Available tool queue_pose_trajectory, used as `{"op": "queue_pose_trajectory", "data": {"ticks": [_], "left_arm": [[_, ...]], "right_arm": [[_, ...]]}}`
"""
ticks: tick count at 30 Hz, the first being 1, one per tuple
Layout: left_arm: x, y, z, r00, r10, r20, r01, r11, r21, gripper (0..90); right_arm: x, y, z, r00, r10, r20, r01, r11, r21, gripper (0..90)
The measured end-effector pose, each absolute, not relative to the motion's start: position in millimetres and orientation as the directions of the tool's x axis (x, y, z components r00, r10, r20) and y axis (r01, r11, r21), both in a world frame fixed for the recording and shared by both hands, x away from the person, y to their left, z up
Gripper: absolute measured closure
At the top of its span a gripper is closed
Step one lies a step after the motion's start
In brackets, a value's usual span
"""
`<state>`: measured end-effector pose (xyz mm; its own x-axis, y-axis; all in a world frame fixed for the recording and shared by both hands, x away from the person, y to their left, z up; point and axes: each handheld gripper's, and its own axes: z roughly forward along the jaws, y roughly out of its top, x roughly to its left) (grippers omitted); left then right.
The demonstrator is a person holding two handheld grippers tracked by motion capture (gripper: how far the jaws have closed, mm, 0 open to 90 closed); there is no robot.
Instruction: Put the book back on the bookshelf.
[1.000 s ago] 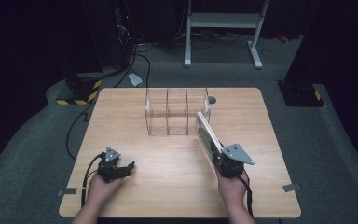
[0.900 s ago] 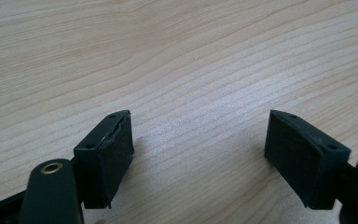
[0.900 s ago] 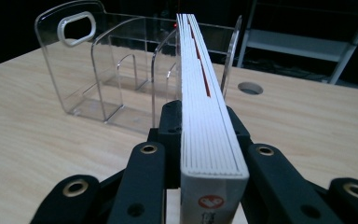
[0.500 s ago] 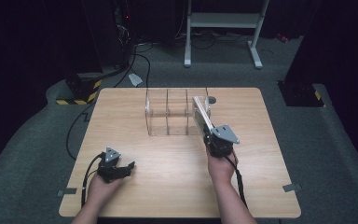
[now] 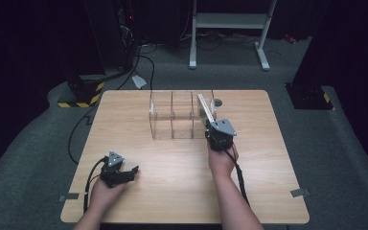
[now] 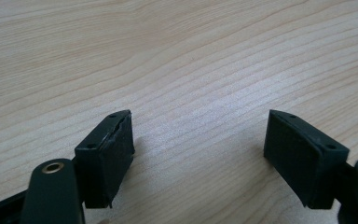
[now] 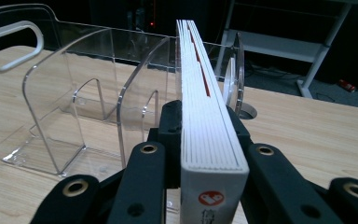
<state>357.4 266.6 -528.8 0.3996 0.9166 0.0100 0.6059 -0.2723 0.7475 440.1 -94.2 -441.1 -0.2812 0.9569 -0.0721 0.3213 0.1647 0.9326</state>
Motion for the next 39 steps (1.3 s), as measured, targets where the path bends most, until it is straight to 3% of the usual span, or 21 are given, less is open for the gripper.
{"op": "queue_pose_trajectory", "data": {"ticks": [25,39], "left_arm": [[357,267,-529,0.399,0.917,0.012,0.606,-0.274,0.747,24.3],[357,267,-529,0.398,0.917,0.012,0.606,-0.273,0.747,24.6]], "right_arm": [[464,-81,-449,-0.239,0.966,-0.095,0.349,0.177,0.92,75.2],[457,-80,-455,-0.232,0.968,-0.098,0.355,0.178,0.918,74.9]]}}
